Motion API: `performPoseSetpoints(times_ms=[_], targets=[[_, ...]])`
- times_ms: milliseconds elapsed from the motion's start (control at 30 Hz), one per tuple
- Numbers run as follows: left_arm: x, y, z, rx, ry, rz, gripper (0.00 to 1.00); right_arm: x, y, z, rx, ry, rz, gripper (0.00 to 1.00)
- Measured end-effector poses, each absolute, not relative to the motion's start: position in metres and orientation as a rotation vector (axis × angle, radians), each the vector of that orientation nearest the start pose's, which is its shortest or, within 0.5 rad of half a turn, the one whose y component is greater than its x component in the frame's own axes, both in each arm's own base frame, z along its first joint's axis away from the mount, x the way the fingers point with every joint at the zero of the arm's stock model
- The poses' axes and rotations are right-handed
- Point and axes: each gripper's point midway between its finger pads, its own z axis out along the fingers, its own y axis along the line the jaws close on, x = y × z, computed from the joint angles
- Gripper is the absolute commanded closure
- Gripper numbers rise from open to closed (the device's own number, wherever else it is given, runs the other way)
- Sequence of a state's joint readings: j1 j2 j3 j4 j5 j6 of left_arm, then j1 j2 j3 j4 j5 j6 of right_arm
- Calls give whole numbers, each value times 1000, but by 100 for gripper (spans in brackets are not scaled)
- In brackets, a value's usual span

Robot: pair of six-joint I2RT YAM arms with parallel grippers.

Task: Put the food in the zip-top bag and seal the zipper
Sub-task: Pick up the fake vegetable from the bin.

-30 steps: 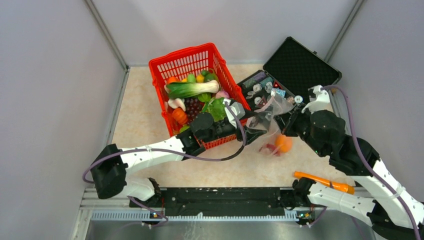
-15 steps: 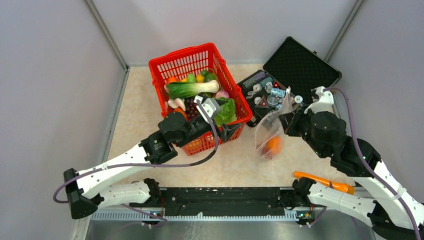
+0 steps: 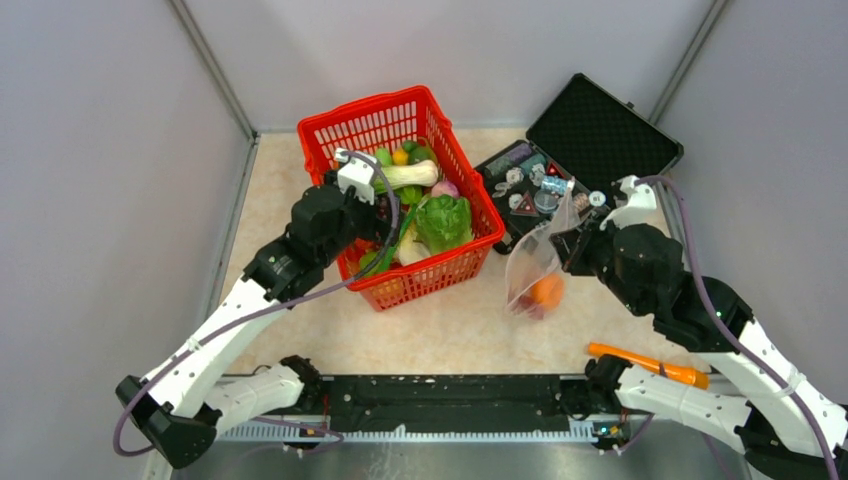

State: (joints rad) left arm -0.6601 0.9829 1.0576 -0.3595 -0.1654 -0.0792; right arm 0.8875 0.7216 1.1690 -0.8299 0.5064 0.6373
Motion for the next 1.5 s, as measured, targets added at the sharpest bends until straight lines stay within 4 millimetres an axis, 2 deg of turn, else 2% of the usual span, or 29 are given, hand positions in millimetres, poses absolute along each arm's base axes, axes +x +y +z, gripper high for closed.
performPoseSetpoints(times_ms=[133,267,533,667,733,833,933,1067,1267,1367,1433,1500], targets=[[296,-171,296,347,1892,-338,13,192,136,328,91,1936,539,100],[309,-159,269,285,2004,-354,14,191,137,328,85,1939,546,100],[316,-177,227,335,2150,-464,19,191,140,326,77,1943,556,100],[322,-180,206,342,2215,-477,31,191,143,324,71,1946,564,100],[327,-178,196,328,2255,-478,34,191,144,324,70,1944,570,100],[337,-177,182,324,2310,-493,33,191,145,323,68,1945,571,100],[339,-181,174,335,2339,-528,26,191,145,322,67,1947,571,100],[341,-187,179,338,2312,-563,23,192,146,321,66,1948,571,100],[349,-186,196,282,2230,-555,13,192,146,322,67,1947,573,100],[343,-186,223,280,2122,-593,8,192,146,322,68,1948,571,100],[331,-192,252,318,2003,-668,5,193,145,321,72,1947,567,100],[323,-198,271,359,1923,-729,4,194,145,321,75,1949,557,100]])
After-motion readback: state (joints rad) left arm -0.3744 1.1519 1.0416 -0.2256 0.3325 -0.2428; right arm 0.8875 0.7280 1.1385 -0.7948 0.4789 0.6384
